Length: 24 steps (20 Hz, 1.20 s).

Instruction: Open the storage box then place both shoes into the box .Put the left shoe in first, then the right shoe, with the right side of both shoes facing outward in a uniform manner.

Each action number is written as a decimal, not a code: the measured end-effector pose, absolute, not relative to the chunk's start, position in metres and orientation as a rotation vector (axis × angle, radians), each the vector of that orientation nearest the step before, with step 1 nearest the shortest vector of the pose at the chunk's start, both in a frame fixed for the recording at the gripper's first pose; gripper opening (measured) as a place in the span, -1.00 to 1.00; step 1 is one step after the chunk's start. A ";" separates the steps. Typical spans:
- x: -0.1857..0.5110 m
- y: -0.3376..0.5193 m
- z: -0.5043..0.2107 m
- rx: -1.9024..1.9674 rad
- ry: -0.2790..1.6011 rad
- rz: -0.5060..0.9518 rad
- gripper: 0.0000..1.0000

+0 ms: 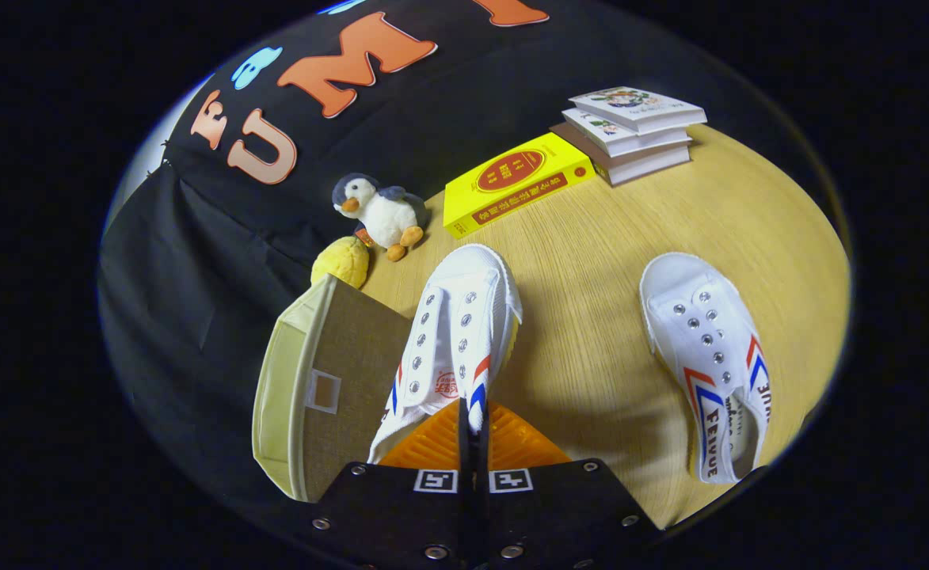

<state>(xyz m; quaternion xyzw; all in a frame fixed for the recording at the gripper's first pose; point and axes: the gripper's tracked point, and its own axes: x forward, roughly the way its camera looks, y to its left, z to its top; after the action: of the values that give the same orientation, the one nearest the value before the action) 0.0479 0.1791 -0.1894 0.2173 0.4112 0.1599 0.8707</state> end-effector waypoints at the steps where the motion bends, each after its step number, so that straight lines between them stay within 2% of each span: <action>1: 0.047 0.181 -0.175 0.465 0.847 0.327 -1.00; 5: 0.045 0.203 -0.116 0.452 0.759 0.332 -1.00; 11: 0.031 0.295 -0.068 0.462 0.713 0.454 -1.00; 17: 0.014 0.374 -0.109 0.418 0.795 0.501 -1.00; 24: 0.010 0.400 -0.160 0.336 0.864 0.446 -1.00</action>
<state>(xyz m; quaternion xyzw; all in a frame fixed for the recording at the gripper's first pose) 0.0101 0.4003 -0.1601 0.1606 0.4132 0.2131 0.8706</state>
